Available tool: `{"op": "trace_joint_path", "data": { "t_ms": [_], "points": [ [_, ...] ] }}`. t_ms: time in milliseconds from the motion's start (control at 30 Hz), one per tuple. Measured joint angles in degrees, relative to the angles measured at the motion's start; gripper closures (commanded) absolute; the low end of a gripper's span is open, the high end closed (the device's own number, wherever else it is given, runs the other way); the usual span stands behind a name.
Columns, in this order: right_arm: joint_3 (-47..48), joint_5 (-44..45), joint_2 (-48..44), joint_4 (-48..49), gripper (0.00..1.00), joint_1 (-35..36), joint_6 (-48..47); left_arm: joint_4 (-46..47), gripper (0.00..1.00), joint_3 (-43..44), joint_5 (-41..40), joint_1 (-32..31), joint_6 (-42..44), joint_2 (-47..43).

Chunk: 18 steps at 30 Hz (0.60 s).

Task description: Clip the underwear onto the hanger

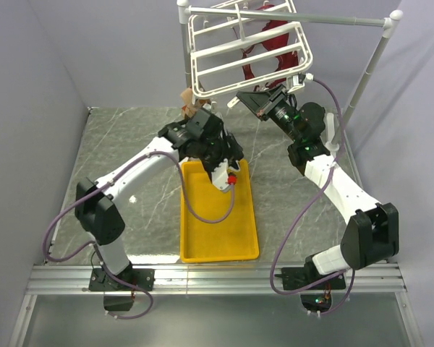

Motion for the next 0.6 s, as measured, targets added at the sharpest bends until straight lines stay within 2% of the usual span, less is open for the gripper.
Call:
{"op": "trace_joint_path", "data": {
  "t_ms": [167,367,467,600],
  "points": [
    [0.61,0.0,0.39,-0.11,1.0,0.0,-0.07,-5.53,0.18,10.38,-4.44,-2.12,-2.43,6.27],
    [0.66,-0.02,0.48,-0.11,1.0,0.0,-0.17,-6.25,0.2,10.36,-11.02,-1.36,-2.19,6.47],
    [0.66,-0.02,0.48,-0.11,1.0,0.0,-0.2,-10.25,0.2,13.86,-13.25,-0.94,-2.21,7.96],
    [0.66,-0.02,0.5,-0.11,1.0,0.0,-0.17,-10.97,0.2,16.15,-14.97,-0.37,-2.16,8.68]
  ]
}}
